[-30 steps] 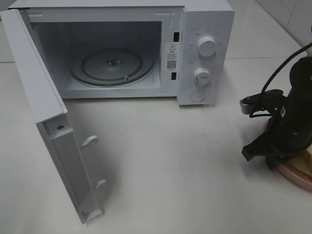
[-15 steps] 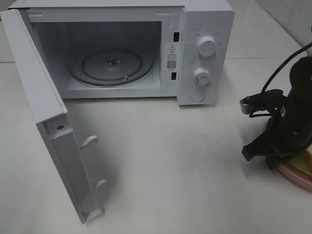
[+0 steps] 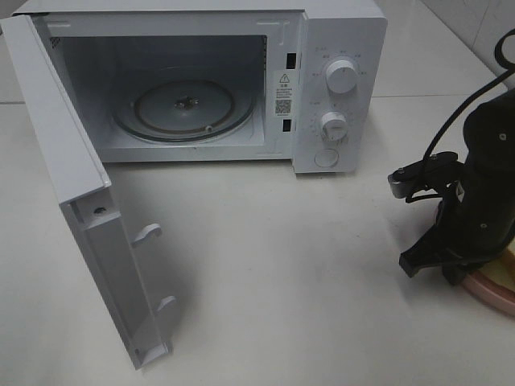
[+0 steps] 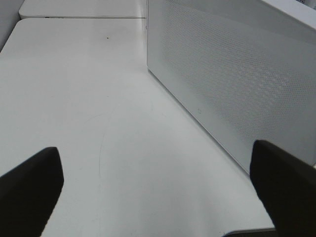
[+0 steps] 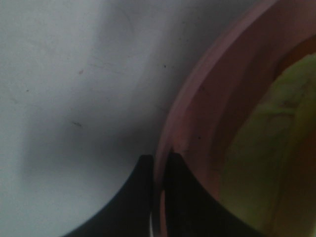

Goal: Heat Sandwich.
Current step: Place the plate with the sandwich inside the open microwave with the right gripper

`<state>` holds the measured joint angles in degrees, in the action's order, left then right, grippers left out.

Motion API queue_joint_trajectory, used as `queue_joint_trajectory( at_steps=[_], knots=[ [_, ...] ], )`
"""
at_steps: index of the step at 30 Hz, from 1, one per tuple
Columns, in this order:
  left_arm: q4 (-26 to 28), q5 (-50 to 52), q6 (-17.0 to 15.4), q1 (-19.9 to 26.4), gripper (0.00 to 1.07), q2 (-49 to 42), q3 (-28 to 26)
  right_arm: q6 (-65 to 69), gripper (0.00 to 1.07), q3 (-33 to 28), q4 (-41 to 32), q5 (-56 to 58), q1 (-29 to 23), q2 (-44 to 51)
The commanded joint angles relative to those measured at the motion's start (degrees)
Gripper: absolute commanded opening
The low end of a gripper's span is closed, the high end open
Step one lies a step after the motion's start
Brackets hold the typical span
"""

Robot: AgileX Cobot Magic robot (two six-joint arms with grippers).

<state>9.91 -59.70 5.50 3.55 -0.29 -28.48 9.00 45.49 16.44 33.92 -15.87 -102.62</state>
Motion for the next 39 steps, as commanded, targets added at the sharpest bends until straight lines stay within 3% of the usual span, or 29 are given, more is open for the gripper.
queue_joint_trajectory(
  at_steps=[1,13,23,39],
  knots=[
    [0.3,0.5,0.1,0.3,0.97,-1.4,0.2,3.2,0.0,-0.1,2.2,2.5,-1.0,-0.1],
    [0.3,0.5,0.1,0.3,0.97,-1.4,0.2,8.8,0.0,-0.1,9.8,7.8,-5.8,3.4],
    [0.3,0.5,0.1,0.3,0.97,-1.4,0.2,8.1,0.0,-0.1,9.8,13.4,-10.3,8.1],
    [0.3,0.5,0.0,0.3,0.97,-1.4,0.2,4.9,0.0,-0.2,8.9,17.8,-22.5,15.4]
  ],
)
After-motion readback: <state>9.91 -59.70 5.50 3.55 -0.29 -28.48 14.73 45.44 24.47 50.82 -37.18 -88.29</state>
